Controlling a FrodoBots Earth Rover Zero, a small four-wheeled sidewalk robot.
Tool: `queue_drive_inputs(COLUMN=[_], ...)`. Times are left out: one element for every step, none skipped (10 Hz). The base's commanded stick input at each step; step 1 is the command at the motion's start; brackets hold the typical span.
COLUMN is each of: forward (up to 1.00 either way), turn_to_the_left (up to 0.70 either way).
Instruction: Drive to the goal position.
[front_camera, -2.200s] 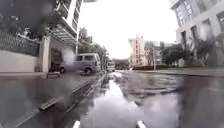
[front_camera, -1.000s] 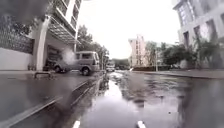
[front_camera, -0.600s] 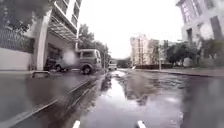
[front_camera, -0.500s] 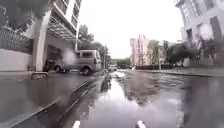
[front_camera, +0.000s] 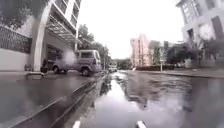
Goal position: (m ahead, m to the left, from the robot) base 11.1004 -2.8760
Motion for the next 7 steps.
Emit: queue_drive_inputs(forward=[0.70, 0.70, 0.70, 0.70, 0.70, 0.70, 0.70], turn_to_the_left=[0.00, 0.00, 0.00, 0.00, 0.00, 0.00, 0.00])
